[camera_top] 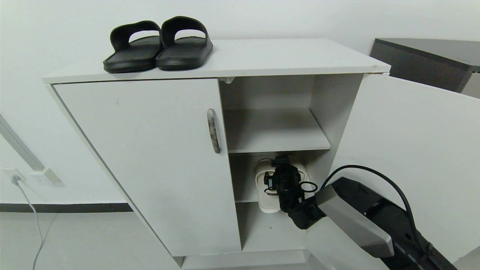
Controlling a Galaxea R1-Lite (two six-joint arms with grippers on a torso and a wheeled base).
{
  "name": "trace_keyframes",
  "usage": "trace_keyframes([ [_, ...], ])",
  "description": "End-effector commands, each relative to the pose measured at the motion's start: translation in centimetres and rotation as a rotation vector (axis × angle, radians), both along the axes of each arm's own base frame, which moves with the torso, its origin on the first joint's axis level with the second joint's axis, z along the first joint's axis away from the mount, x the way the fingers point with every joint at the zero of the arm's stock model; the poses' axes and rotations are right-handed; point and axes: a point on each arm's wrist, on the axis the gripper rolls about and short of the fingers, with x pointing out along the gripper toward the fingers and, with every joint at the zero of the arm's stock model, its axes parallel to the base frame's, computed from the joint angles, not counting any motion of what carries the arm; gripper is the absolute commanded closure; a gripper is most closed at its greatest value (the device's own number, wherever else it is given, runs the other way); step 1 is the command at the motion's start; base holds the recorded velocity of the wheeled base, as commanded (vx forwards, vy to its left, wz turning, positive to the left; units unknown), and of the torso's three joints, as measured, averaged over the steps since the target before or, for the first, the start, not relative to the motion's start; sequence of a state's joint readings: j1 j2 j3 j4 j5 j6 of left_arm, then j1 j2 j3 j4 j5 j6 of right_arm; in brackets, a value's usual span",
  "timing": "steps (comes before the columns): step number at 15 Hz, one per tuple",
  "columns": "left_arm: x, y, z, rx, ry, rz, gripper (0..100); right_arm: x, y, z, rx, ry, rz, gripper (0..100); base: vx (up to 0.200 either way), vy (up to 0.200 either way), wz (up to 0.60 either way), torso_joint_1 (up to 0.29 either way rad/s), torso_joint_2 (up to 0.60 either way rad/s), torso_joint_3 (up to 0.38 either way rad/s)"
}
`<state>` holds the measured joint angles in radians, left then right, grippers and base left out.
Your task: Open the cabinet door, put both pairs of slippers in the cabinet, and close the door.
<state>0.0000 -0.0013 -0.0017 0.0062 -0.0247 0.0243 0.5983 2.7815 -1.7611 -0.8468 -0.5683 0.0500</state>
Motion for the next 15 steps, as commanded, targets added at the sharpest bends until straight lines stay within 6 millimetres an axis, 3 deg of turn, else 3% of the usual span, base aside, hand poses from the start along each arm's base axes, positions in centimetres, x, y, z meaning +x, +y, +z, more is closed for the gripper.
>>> trace_keyframes([
  [1,0.0,0.0,0.0,0.000,0.001,0.000,100,-1.1,-0.3,1.5,0.000,0.001,0.007,0,0.000,0.000,0.00,0.000,0.00,0.000],
  [9,0.0,0.0,0.0,-0.006,0.002,-0.001,100,-10.9,-0.6,4.9,-0.026,0.025,0.095,0,0.000,0.000,0.00,0.000,0.00,0.000],
  [10,0.0,0.0,0.0,-0.009,0.002,0.000,100,-13.3,-1.3,5.3,-0.032,0.046,0.116,0,0.000,0.000,0.00,0.000,0.00,0.000],
  [13,0.0,0.0,0.0,-0.009,0.002,0.000,100,-17.7,-2.8,5.1,-0.031,0.071,0.160,0,0.000,0.000,0.00,0.000,0.00,0.000],
  [15,0.0,0.0,0.0,-0.009,0.002,0.003,100,-19.0,-2.7,5.0,-0.026,0.066,0.186,0,0.000,0.000,0.00,0.000,0.00,0.000],
])
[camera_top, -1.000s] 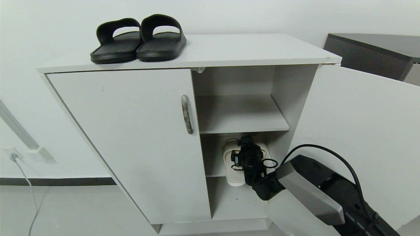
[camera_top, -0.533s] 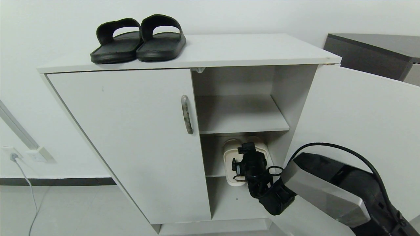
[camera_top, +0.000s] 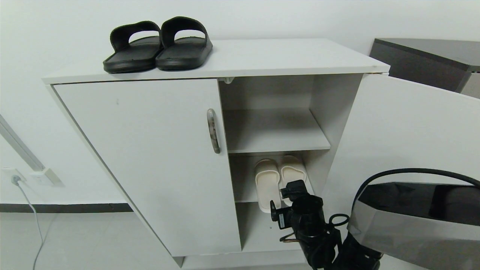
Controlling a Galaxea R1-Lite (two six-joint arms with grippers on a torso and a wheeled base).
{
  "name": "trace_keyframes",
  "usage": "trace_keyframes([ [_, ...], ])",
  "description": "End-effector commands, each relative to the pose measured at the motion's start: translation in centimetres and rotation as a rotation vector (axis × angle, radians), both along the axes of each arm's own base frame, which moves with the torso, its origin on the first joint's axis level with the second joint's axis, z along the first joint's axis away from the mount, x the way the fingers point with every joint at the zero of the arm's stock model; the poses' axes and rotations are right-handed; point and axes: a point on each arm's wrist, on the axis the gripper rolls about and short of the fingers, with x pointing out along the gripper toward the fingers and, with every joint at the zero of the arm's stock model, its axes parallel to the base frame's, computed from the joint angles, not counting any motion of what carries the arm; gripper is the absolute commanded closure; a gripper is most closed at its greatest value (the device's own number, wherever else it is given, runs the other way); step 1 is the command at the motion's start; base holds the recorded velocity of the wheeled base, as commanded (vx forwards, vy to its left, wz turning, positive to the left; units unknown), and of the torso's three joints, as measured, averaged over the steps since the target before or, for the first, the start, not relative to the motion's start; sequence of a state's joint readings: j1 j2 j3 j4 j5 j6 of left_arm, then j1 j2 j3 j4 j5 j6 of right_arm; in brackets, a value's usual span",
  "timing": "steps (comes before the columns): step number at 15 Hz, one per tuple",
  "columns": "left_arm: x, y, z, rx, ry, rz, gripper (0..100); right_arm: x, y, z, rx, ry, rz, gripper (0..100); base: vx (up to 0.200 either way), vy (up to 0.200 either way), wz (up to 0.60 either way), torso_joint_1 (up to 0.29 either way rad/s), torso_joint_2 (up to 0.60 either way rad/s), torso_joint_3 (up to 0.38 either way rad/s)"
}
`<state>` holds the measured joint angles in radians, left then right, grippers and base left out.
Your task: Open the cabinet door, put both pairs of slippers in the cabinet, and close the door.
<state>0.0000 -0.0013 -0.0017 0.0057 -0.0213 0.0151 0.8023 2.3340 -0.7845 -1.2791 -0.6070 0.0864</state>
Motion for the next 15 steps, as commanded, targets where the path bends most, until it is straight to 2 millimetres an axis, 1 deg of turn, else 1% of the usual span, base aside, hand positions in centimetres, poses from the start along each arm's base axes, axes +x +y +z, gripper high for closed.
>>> trace_keyframes([
  [1,0.0,0.0,0.0,0.000,0.002,0.006,100,-1.8,-0.1,0.9,-0.005,0.002,0.034,0,0.000,0.000,0.00,0.000,0.00,0.000],
  [4,0.0,0.0,0.0,-0.007,0.002,0.021,100,-2.0,0.1,1.1,-0.001,-0.002,0.041,0,0.000,0.000,0.00,0.000,0.00,0.000],
  [7,0.0,0.0,0.0,-0.007,0.002,0.021,100,-2.4,-0.1,2.2,0.015,-0.016,0.046,0,-0.200,0.000,0.00,0.004,0.00,0.001],
  [12,0.0,0.0,0.0,-0.007,0.002,0.012,100,-2.8,-0.2,2.0,0.006,-0.008,0.052,0,-0.200,0.000,0.00,0.004,0.00,0.003],
  [15,0.0,0.0,0.0,-0.010,0.004,0.015,100,-3.0,-0.4,1.9,0.002,-0.004,0.052,0,0.000,0.000,0.00,0.000,0.00,0.000],
])
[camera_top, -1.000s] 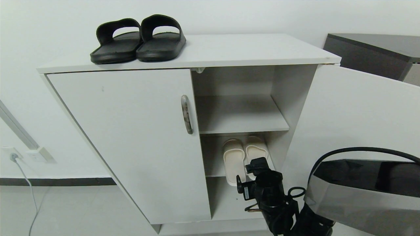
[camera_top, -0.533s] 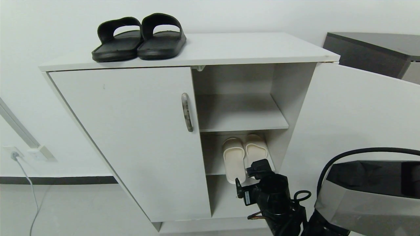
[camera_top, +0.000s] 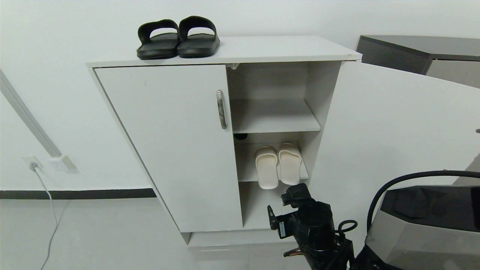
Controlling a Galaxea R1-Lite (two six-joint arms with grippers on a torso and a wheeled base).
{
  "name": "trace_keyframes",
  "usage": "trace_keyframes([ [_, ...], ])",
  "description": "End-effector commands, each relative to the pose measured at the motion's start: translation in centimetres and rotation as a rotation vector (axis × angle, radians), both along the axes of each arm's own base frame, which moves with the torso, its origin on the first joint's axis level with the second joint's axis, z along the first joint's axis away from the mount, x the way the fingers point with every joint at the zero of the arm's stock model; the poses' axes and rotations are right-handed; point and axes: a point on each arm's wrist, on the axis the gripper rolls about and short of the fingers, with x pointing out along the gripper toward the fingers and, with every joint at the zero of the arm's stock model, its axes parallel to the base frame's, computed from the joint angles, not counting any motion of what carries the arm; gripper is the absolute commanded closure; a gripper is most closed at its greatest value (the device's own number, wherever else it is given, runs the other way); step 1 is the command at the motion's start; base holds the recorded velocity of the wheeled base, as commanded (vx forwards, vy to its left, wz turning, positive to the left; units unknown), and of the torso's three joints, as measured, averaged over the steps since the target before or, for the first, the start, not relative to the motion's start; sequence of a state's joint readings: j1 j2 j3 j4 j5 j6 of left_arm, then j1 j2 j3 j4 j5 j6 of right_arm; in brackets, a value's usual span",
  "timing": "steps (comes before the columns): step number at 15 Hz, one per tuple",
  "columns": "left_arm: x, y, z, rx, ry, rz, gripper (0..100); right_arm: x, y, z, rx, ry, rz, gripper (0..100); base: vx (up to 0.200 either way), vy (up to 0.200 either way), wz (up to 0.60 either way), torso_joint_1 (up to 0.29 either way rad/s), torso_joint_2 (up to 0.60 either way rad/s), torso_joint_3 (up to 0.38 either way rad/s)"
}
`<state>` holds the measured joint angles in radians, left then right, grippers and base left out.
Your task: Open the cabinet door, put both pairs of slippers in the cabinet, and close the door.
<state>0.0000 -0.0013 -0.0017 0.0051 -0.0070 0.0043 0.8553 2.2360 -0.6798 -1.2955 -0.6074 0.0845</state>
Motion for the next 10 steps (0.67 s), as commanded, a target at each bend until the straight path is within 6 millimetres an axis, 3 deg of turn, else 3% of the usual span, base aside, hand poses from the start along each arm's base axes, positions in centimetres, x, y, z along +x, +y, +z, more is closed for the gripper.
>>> trace_keyframes([
  [1,0.01,0.00,-0.01,0.000,0.002,0.001,100,0.06,-0.15,-0.02,-0.001,0.001,-0.004,0,0.000,0.000,0.00,0.000,0.00,0.000],
  [10,0.02,0.00,-0.05,0.000,0.004,-0.002,100,-0.06,-0.28,0.06,-0.004,0.003,-0.004,0,0.000,0.000,0.00,0.000,0.00,0.000],
])
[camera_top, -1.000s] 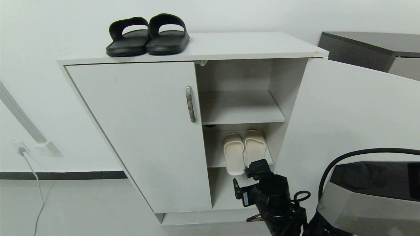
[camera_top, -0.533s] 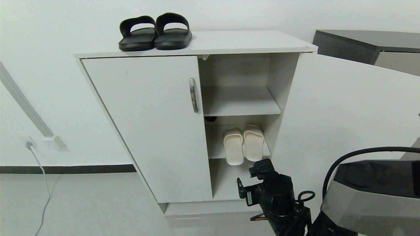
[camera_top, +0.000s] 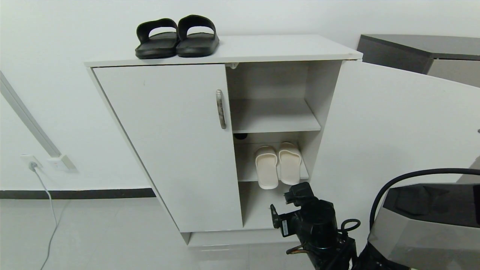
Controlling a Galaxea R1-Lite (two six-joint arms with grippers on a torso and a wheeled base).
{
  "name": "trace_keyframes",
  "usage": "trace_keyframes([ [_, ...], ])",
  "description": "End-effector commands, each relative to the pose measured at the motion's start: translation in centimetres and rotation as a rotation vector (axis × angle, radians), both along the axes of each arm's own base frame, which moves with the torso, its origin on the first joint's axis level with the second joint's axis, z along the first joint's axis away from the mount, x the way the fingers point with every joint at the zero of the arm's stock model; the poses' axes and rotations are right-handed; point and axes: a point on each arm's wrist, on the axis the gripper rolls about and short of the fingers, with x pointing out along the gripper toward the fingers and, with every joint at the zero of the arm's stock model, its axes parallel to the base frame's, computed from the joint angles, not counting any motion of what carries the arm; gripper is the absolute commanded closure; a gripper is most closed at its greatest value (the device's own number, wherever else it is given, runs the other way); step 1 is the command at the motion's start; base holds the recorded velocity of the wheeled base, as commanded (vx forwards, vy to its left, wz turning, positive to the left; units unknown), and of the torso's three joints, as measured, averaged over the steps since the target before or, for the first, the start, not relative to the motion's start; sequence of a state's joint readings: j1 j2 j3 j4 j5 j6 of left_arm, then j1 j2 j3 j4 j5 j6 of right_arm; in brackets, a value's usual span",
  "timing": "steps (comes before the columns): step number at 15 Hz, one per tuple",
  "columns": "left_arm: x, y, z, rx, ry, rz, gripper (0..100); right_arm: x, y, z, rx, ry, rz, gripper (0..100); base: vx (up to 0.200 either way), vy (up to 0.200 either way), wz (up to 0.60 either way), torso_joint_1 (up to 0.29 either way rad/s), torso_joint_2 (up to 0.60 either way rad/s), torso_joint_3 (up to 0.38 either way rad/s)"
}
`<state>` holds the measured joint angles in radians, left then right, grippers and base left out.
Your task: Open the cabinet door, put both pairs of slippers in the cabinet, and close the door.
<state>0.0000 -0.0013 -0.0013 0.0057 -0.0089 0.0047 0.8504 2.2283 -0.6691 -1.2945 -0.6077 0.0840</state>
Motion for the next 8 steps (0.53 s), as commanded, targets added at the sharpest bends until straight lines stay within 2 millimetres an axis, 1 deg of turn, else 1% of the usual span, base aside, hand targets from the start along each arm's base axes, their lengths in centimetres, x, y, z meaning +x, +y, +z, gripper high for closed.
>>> trace_keyframes([
  [1,0.01,0.00,0.01,0.000,0.001,0.000,100,-0.11,-0.07,-0.12,-0.005,0.003,0.001,0,0.000,0.000,0.00,0.002,0.01,0.071],
  [4,0.01,0.00,0.01,0.000,0.001,0.000,100,-0.29,-0.12,-0.14,-0.009,0.006,0.004,0,0.000,0.000,0.00,0.002,0.00,0.150],
  [8,0.01,0.00,0.01,0.000,0.001,0.000,100,-0.50,-0.19,-0.14,-0.007,-0.001,0.009,0,0.000,0.000,0.00,0.015,0.00,0.195],
])
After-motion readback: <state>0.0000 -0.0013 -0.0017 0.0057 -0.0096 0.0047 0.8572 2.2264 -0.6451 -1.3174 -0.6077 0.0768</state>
